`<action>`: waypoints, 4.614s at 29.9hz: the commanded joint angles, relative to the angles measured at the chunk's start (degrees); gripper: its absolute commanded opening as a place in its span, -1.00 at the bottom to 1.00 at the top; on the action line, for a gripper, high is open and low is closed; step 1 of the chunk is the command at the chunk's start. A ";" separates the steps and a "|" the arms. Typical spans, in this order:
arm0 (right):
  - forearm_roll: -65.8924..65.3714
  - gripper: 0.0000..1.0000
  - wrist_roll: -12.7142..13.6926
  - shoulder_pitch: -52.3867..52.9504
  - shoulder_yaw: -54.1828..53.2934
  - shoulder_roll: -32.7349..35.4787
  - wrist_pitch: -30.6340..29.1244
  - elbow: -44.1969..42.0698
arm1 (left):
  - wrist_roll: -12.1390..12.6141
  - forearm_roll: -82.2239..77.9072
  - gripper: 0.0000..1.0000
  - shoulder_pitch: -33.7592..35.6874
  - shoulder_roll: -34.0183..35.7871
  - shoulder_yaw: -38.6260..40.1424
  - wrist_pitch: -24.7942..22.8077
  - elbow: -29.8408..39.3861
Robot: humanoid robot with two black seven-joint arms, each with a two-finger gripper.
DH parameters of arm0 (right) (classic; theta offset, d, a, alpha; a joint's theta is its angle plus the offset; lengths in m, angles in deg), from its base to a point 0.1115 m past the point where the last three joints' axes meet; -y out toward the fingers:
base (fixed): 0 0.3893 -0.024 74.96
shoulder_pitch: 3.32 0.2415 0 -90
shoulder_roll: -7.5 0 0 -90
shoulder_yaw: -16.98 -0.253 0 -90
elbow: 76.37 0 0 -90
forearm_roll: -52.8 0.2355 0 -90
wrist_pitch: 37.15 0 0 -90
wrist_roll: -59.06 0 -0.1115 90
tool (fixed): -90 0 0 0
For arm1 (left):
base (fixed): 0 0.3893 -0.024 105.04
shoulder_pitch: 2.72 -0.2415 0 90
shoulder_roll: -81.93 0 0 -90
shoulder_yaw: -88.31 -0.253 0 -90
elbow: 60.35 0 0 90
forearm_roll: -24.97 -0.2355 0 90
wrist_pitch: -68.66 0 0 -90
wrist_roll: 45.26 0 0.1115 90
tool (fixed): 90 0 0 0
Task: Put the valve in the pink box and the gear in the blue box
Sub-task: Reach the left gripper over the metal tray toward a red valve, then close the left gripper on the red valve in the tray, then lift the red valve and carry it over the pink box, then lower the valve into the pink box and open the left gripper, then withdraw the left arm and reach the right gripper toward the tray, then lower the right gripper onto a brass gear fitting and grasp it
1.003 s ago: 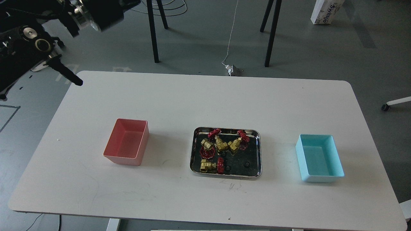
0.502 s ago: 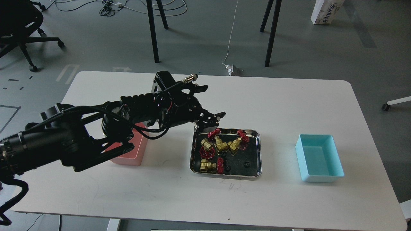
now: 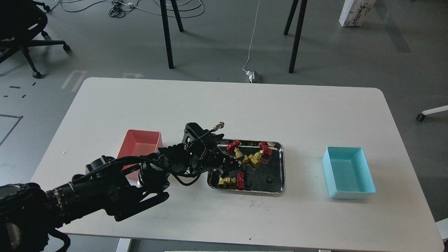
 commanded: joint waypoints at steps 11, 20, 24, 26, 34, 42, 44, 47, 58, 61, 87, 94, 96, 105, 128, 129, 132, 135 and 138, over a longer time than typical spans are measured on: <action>0.00 0.98 -0.01 -0.20 0.18 -0.01 -0.01 0.03 | -0.40 8.21 0.98 -2.00 -2.15 1.28 1.05 -5.50; -0.09 0.97 -0.09 -0.20 0.27 -0.01 0.08 -0.06 | -0.13 8.75 0.71 -2.00 -2.77 1.46 1.05 -5.50; -1.84 0.98 -0.09 -0.03 0.09 -0.10 0.17 -0.23 | -0.31 8.66 0.59 -2.09 -2.42 1.11 0.52 -5.50; -2.46 0.97 -0.09 -0.03 0.09 -0.27 0.52 -0.24 | -0.40 8.66 0.56 -2.09 -2.16 1.02 0.26 -5.50; -2.55 0.97 -0.09 -0.03 0.09 -1.33 1.31 -0.50 | 0.22 8.57 0.26 -2.18 -1.45 0.84 -0.97 -5.50; -2.55 0.97 -0.18 -0.11 0.09 -1.68 1.75 -0.67 | 2.94 9.44 -0.53 -2.18 -1.36 1.81 -3.35 -4.80; -2.55 0.97 -0.18 -0.20 0.18 -1.85 1.75 -0.76 | 3.47 10.94 -0.57 -2.09 -1.36 2.51 -3.35 -4.71; -2.55 0.98 -0.18 -0.47 0.27 -2.03 1.75 -0.76 | 4.17 11.91 -0.57 -2.00 -0.93 3.74 -3.17 -3.57; -2.64 0.98 -0.18 -0.82 0.44 -4.23 1.75 -3.40 | 7.60 21.84 -0.55 -0.07 16.01 11.65 -3.61 9.17; -3.43 0.98 -0.18 -0.82 0.44 -4.49 1.84 -3.49 | 7.60 22.37 -0.55 -0.50 23.22 11.39 -3.87 12.51; -4.57 0.98 -0.44 -0.56 0.44 -10.12 1.58 -9.20 | 7.43 21.93 0.45 -10.17 33.79 11.04 -4.75 16.39; -6.41 0.98 -0.36 -0.56 0.44 -10.12 1.31 -8.41 | 7.34 22.89 0.68 -10.09 32.21 14.01 -4.58 15.68; -8.69 0.98 -0.53 -0.47 0.44 -10.12 0.87 -7.71 | 7.34 24.64 0.72 -10.00 30.72 19.71 -4.93 15.33; -32.31 0.98 -0.88 -0.64 0.44 -9.50 -3.34 9.85 | 7.51 49.33 0.73 2.99 24.75 36.69 -4.58 7.00; -97.64 0.98 -0.80 -19.01 9.84 -22.13 -6.30 37.14 | 6.81 64.82 0.73 26.21 22.89 43.03 -4.49 -14.02; -98.35 0.98 -0.80 -19.19 10.02 -24.16 -6.30 35.81 | 6.81 64.91 0.73 26.65 22.89 43.03 -4.49 -14.11; -100.63 0.98 -0.80 -20.50 10.29 -28.30 -6.30 31.60 | 6.81 64.82 0.73 27.44 23.16 43.03 -4.49 -14.38; -102.39 0.97 -0.88 -22.00 10.38 -29.71 -6.30 28.95 | 6.81 64.91 0.73 28.14 23.16 43.03 -4.49 -14.46; -103.71 0.97 -0.97 -23.32 10.55 -31.90 -6.30 26.84 | 6.81 64.91 0.73 28.23 23.25 43.03 -4.49 -14.55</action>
